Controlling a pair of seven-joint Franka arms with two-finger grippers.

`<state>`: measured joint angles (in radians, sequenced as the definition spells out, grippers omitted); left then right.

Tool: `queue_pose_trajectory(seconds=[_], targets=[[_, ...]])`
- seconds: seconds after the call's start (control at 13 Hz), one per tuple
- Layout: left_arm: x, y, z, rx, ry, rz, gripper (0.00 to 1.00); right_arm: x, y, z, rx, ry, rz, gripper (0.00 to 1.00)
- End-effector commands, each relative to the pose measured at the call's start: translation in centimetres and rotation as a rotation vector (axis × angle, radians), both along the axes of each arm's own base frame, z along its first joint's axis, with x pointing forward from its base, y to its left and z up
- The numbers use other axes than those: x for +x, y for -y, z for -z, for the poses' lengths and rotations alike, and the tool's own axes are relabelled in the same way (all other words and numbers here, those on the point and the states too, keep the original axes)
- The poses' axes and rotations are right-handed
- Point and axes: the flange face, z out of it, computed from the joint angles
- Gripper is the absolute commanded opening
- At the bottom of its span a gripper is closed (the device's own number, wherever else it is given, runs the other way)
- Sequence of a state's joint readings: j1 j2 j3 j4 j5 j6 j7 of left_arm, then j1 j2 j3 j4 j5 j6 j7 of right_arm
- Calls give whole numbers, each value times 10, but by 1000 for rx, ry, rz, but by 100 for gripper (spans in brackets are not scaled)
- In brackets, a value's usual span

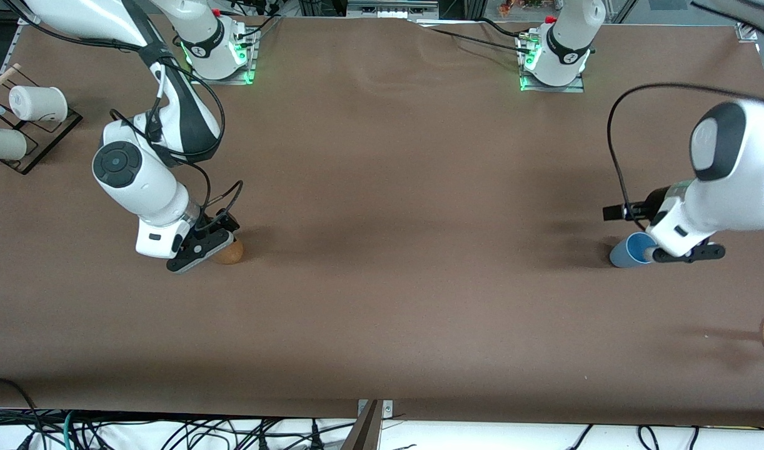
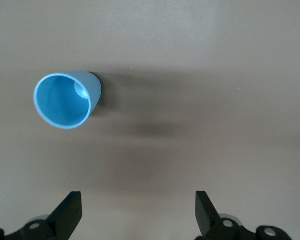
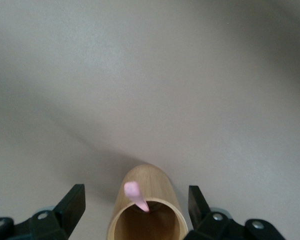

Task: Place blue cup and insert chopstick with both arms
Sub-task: 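Grasp the pink chopstick with the right gripper while the left gripper grasps the blue cup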

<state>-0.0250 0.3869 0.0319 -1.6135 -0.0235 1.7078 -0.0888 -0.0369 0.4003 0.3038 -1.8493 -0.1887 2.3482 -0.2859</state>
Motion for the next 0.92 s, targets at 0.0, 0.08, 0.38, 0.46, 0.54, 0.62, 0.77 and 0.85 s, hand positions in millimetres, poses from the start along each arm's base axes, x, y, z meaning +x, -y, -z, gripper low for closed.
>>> queue_pose_trajectory(seconds=[0.0, 0.08, 0.38, 0.46, 0.54, 0.62, 0.77, 0.85], targets=[[-2, -6, 26, 45, 52, 38, 100, -3, 1, 7, -7, 10, -29, 74], [-4, -7, 43, 62, 84, 52, 100, -3, 2, 7, -7, 10, -27, 66], [-4, -38, 73, 39, 152, 128, 100, -3, 4, 14, -7, -1, -29, 47], [-5, -43, 78, 37, 159, 135, 100, -3, 5, 14, -5, -3, -27, 44], [-8, -44, 85, 36, 171, 142, 100, -2, 8, 15, -6, -3, -21, 43], [-9, -45, 89, 35, 180, 149, 100, -1, 10, 16, -6, -4, -19, 39], [-11, -48, 96, 37, 202, 148, 100, -1, 13, 17, -8, -7, -27, 24], [-14, -49, 103, 39, 221, 148, 100, -1, 15, 18, -8, -10, -25, 15]])
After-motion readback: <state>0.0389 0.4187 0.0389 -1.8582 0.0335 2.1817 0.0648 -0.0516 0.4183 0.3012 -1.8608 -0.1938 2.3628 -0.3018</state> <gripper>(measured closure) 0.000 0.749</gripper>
